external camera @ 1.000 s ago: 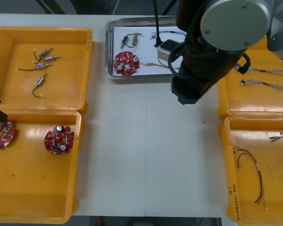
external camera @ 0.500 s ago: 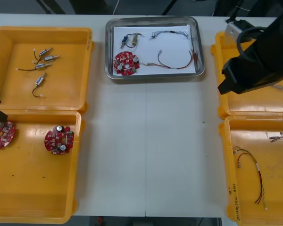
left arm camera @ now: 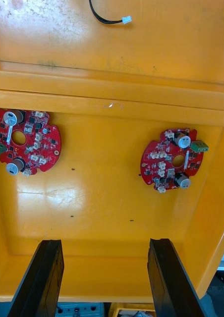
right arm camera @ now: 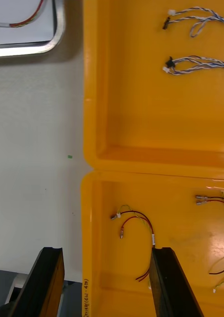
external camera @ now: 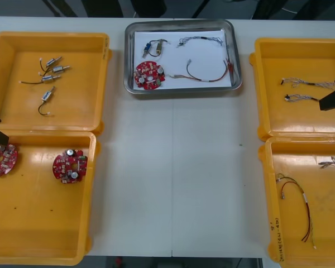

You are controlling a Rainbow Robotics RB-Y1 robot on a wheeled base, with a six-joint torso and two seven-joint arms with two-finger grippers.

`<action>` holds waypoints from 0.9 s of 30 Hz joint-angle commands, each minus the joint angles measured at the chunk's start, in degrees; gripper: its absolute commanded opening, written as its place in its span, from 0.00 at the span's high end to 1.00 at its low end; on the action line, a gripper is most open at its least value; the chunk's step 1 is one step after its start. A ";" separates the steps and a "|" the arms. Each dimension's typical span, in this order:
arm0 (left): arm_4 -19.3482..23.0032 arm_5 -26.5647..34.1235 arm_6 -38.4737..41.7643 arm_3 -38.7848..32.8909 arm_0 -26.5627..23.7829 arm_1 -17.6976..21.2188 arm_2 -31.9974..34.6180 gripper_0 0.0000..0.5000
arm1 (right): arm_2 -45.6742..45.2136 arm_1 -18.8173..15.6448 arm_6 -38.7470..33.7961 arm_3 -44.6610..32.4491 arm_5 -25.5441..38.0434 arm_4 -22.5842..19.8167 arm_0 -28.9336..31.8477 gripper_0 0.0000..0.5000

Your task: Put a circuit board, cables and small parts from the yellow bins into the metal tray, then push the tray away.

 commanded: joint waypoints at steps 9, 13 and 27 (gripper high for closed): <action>0.40 -0.48 -3.57 -1.40 0.69 2.59 1.71 0.00 | -14.71 -3.63 8.62 -1.46 -0.03 3.96 16.99 0.00; 0.40 -0.48 -3.57 -1.40 0.69 2.59 1.71 0.00 | -16.56 -3.63 9.50 -0.40 -1.78 4.13 20.16 0.00; 0.40 -0.48 -3.57 -1.40 0.69 2.59 1.71 0.00 | -19.02 -3.80 12.84 0.92 -6.18 5.89 24.73 0.00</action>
